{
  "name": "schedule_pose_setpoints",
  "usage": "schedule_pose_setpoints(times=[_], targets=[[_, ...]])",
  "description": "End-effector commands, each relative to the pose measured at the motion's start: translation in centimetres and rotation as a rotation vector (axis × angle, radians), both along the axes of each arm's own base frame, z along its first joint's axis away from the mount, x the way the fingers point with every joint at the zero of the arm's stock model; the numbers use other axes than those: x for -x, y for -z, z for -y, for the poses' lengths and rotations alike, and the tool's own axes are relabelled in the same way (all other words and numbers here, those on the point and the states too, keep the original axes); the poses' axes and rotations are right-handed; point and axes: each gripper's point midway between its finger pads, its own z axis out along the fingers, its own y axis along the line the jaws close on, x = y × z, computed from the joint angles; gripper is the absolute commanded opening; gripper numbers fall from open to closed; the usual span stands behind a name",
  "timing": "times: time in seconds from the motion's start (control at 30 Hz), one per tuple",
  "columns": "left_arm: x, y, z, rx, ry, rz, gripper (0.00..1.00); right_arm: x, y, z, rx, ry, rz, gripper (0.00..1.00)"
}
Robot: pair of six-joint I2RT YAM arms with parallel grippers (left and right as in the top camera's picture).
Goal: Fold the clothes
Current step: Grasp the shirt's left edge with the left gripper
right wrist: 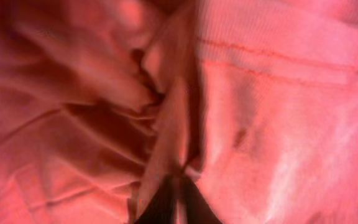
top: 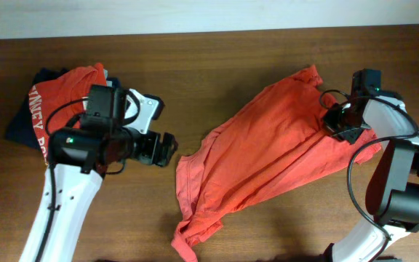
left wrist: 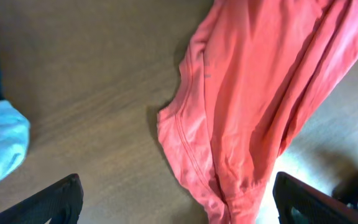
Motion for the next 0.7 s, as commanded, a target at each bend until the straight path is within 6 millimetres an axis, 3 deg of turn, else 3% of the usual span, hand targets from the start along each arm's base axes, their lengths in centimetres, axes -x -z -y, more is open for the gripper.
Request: schedule_pose_setpoints(times=[0.0,0.13,0.33,0.43,0.57,0.6,0.67], targets=[[0.4,2.2,0.3,-0.050,0.025,-0.077,0.97,0.1,-0.1,0.5,0.028,0.011,-0.010,0.04],[1.4,5.5,0.6,-0.072,0.039,-0.191,0.97,-0.2,-2.0,0.5,0.051,-0.067,0.043,0.04],[2.5,8.7,1.4,-0.056,0.062,-0.311,0.97,-0.7,-8.7,1.3,0.138,-0.090,0.210,0.04],[3.4,10.3,1.8,-0.058,0.082,-0.364,0.97,-0.5,-10.1,1.6,0.149,-0.077,0.245,0.04],[5.8,12.4,3.2,-0.035,0.132,-0.465,0.97,0.0,-9.4,1.6,0.138,-0.074,0.210,0.50],[6.5,12.7,3.8,-0.018,0.146,-0.492,0.97,0.2,-9.1,1.7,0.134,-0.068,0.198,0.58],[7.3,13.1,4.4,-0.012,0.143,-0.526,0.97,0.4,-8.6,1.7,0.127,-0.064,0.177,0.62]])
